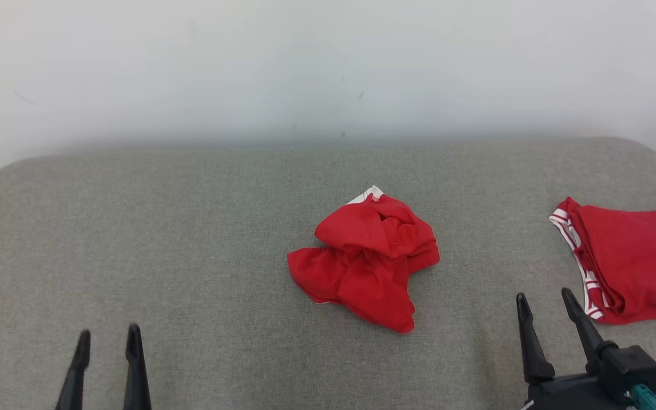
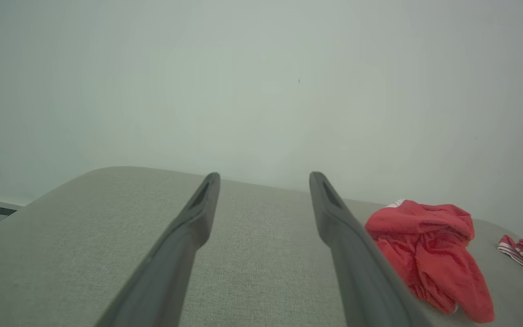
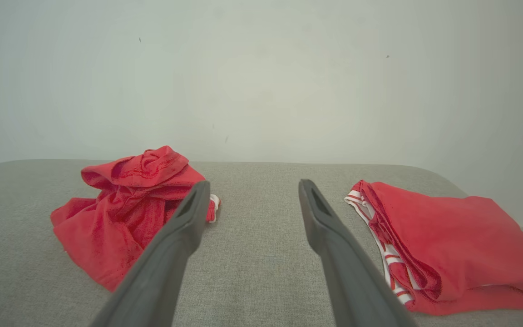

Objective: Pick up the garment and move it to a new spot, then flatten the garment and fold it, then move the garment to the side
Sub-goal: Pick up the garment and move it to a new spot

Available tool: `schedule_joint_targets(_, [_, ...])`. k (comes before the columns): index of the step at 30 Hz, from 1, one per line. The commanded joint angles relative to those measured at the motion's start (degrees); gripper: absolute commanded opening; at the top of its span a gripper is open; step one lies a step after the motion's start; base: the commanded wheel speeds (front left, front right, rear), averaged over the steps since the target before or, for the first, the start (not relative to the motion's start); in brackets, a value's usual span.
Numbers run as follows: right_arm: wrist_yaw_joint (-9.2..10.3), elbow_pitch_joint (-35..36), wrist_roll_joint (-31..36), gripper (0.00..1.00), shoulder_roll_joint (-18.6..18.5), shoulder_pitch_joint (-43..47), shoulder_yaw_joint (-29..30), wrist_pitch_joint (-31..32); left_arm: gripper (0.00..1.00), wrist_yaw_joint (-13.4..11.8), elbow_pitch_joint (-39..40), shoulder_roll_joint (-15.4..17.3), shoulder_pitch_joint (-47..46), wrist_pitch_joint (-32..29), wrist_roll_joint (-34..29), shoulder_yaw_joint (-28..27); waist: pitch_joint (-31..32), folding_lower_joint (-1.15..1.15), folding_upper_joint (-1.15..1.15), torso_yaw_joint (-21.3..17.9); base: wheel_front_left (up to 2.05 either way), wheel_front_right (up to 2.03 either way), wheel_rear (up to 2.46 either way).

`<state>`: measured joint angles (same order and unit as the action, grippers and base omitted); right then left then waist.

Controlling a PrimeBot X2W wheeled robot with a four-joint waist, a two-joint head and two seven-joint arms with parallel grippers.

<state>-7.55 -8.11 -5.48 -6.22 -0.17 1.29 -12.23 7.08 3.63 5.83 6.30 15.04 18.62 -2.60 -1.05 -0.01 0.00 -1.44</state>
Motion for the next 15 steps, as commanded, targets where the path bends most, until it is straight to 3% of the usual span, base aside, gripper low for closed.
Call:
schedule_joint_targets(1, [0.10,-0.47,0.26,1.00,-0.09,0.79,-0.01,-0.41,1.00,0.15,-1.02,-0.31,1.62,0.12,-0.46,-0.29,1.27,0.01,0.00,0.42,0.00,0.00,0.00])
schedule_joint_targets(15, [0.10,-2.89,1.09,1.00,-0.98,3.40,-0.91,1.60,1.00,0.38,-12.85,2.24,3.27,0.13,-5.10,1.59,2.97,0.01,0.00,0.19,0.00,0.00,0.00])
